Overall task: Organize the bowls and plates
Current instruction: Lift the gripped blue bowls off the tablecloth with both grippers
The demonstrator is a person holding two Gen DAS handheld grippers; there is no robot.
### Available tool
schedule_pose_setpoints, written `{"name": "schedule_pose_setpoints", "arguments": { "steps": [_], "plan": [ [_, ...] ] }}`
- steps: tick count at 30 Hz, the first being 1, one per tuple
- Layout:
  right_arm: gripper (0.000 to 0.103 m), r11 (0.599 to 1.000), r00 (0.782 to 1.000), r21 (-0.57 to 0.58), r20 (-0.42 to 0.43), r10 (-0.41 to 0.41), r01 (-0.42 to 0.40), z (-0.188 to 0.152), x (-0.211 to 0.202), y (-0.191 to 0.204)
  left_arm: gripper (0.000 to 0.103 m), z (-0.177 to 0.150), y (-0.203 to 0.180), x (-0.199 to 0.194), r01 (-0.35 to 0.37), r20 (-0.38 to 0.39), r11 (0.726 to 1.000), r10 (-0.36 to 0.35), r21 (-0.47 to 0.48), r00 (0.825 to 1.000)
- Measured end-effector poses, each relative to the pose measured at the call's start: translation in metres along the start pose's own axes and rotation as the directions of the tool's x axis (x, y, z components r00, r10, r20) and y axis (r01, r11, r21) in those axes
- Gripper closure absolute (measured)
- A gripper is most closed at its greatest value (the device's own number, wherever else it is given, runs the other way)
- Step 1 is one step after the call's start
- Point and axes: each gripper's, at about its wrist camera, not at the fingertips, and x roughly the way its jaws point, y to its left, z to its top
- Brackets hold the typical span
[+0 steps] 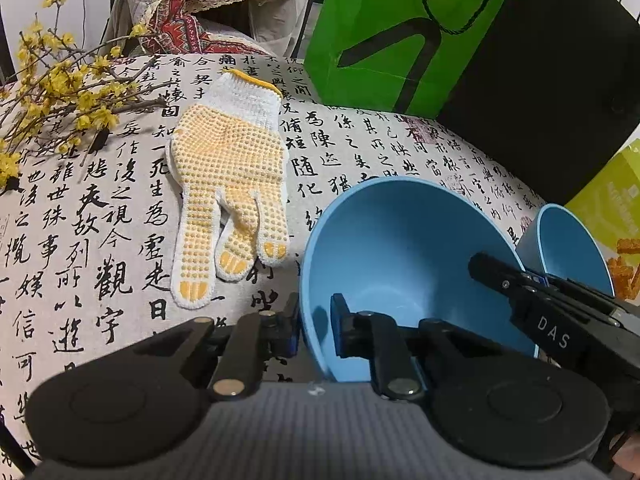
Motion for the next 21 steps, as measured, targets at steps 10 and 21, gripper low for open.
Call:
{"name": "schedule_pose_setpoints", "arguments": {
  "steps": [10,21],
  "plan": [
    [0.095,1.0,1.0,0.015,0.014,0.024,-0.024,0.001,-0.001,0.0,0.088,0.0,0.002,-0.006,-0.016,0.027,1.0,0.017,-0.019,1.0],
    [0.096,0.999,0.998,0.016,0.05,0.033,-0.034,0.002,-0.008,0.004,0.088,0.001,0.001,-0.017,-0.023,0.069,1.0,0.024,-0.017,0.997]
  ]
}}
